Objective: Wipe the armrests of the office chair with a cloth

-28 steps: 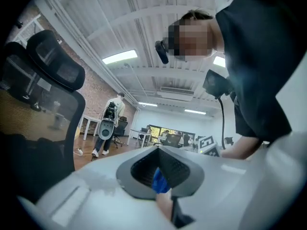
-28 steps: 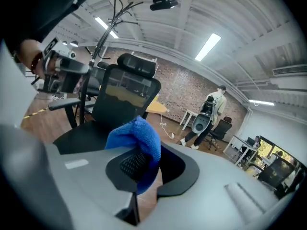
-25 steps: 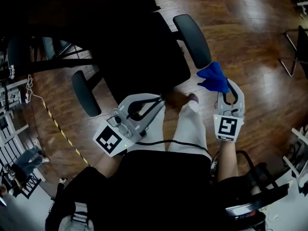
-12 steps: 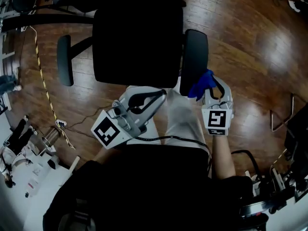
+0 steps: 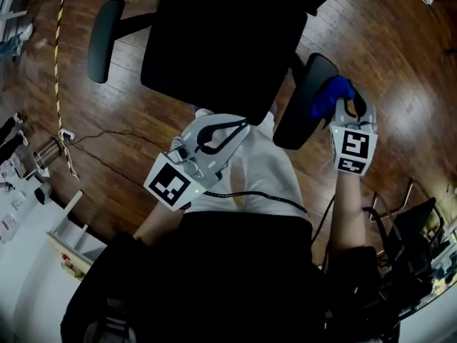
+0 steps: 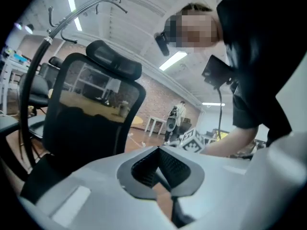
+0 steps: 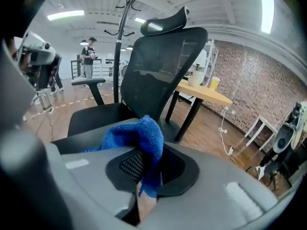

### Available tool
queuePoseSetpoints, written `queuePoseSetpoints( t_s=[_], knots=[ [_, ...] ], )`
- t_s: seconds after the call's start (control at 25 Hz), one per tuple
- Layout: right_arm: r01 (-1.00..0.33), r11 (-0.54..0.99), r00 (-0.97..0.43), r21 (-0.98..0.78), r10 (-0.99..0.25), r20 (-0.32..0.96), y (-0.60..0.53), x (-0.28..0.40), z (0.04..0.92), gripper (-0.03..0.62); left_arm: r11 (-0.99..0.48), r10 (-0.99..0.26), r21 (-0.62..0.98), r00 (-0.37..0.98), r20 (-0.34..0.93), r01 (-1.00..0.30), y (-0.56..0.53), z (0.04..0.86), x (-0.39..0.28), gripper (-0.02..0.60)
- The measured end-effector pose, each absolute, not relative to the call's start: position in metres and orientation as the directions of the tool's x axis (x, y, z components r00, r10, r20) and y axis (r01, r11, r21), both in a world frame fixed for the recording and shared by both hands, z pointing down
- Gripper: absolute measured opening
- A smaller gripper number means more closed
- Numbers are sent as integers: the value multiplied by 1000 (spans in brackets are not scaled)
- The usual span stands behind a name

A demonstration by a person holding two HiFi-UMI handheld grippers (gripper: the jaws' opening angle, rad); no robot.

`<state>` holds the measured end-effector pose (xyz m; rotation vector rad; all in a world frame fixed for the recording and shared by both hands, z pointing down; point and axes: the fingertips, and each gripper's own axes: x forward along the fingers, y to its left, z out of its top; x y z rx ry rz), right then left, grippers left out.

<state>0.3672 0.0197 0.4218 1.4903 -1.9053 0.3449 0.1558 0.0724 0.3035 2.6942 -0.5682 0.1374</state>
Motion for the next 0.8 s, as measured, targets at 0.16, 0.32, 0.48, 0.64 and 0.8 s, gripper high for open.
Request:
queuePoseSetpoints(
  t_s=[0.16,0.32,0.48,0.64,0.8],
  knots=[
    [-880,392,-134,270,-748,650,-29,361,419,38,-842,-380,301,888,260,-448,70,345,135,5],
    [-817,517,-219,257,-689,691,-58,339,423,35,-930,-212,222,922,325,-292,85,376,150,5],
    [-720,638,-254,273,-608,753,-65,326,425,35,-970,-118,165,936,331,-180,93,390,168,5],
    [-558,747,-270,362,-576,771,-66,306,423,34,-967,-120,175,939,321,-183,93,390,171,5],
    [-450,825,-320,343,-507,800,-67,277,428,34,-959,-136,195,940,313,-204,88,393,167,5]
  ],
)
